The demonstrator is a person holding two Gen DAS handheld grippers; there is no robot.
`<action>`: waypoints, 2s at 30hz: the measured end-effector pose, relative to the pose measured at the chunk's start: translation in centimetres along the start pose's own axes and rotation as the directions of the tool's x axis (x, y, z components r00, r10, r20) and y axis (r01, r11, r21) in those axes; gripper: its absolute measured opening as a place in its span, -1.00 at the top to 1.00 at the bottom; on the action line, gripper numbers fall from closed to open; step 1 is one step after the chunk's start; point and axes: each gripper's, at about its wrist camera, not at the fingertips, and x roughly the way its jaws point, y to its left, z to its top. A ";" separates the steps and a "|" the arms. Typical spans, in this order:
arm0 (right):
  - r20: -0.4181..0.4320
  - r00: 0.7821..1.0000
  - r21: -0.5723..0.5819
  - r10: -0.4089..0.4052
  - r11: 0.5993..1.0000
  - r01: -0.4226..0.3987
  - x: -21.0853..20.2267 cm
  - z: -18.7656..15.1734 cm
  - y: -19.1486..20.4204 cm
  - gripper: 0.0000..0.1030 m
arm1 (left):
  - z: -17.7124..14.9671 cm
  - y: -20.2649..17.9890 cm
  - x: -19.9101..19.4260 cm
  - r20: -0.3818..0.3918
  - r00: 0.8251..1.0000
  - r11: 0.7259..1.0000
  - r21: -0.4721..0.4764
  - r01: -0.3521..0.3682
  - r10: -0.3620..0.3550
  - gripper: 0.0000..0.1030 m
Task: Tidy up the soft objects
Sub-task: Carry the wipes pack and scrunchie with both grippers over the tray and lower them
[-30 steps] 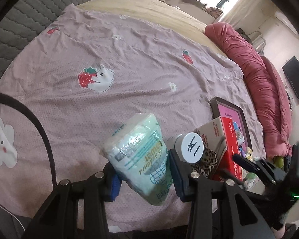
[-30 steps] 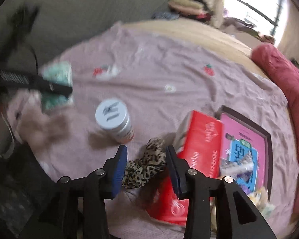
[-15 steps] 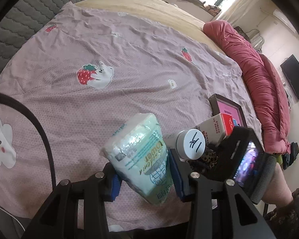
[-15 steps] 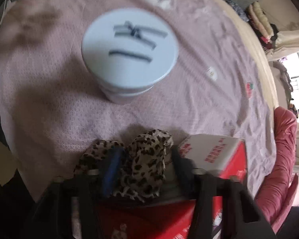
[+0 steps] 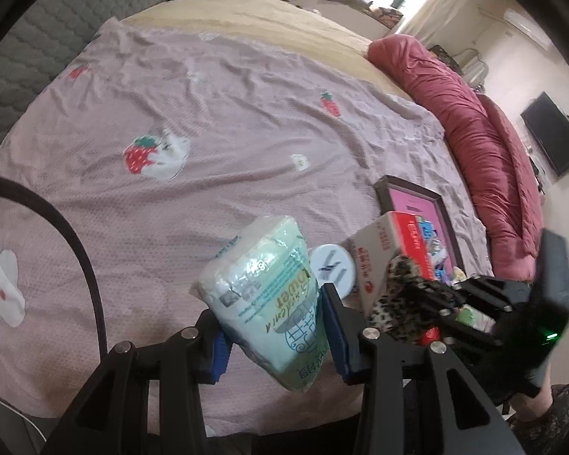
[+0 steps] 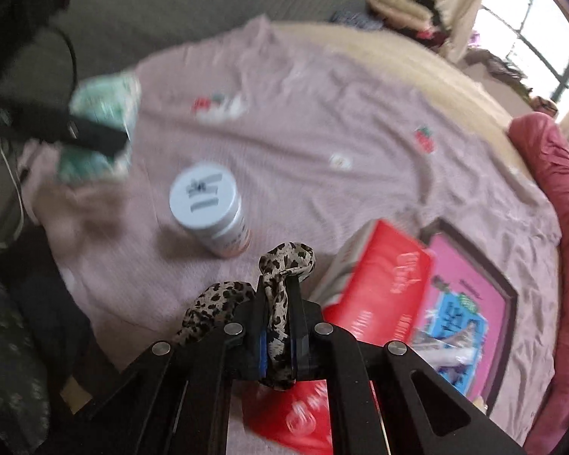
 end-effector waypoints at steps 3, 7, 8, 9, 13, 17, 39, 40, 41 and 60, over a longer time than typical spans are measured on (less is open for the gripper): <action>0.082 0.996 0.066 -0.025 0.998 0.019 -3.9 0.0 -1.5 0.86 | 0.2 -2.2 -0.9 0.019 1.000 0.999 0.040 0.013 -0.013 0.16; 0.148 0.985 0.149 -0.089 0.987 0.066 -8.2 -0.4 -4.6 0.86 | 0.7 -5.9 -1.7 0.038 0.999 0.994 0.108 0.030 -0.034 0.16; 0.156 0.982 0.169 -0.108 0.982 0.081 -9.1 -0.7 -5.4 0.86 | 0.8 -6.9 -1.8 0.039 0.998 0.991 0.126 0.033 -0.038 0.16; 0.163 0.978 0.185 -0.133 0.977 0.102 -9.9 -1.1 -6.1 0.86 | 0.9 -7.8 -1.8 0.041 0.998 0.989 0.142 0.036 -0.042 0.16; 0.183 0.963 0.257 -0.197 0.955 0.147 -12.6 -3.1 -8.9 0.86 | 0.8 -12.3 -1.6 0.036 0.997 0.975 0.215 0.053 -0.062 0.16; 0.204 0.949 0.332 -0.242 0.929 0.166 -14.9 -5.3 -11.6 0.86 | 0.6 -17.3 -0.8 0.019 0.997 0.951 0.300 0.069 -0.078 0.16; 0.189 0.935 0.558 -0.300 0.816 0.149 -15.1 -13.8 -19.5 0.86 | -2.6 -31.3 9.7 -0.118 0.993 0.838 0.539 0.089 -0.030 0.16; 0.175 0.938 0.567 -0.299 0.810 0.153 -14.4 -14.1 -19.8 0.86 | -2.8 -31.5 10.2 -0.119 0.993 0.835 0.545 0.084 -0.022 0.16; 0.167 0.939 0.574 -0.299 0.804 0.154 -13.8 -14.3 -20.1 0.85 | -2.9 -31.6 10.5 -0.121 0.992 0.833 0.547 0.082 -0.018 0.16; 0.008 0.975 0.588 -0.220 0.790 0.173 -4.1 -17.5 -21.2 0.60 | -4.3 -31.1 18.1 -0.195 0.979 0.819 0.571 0.060 0.064 0.16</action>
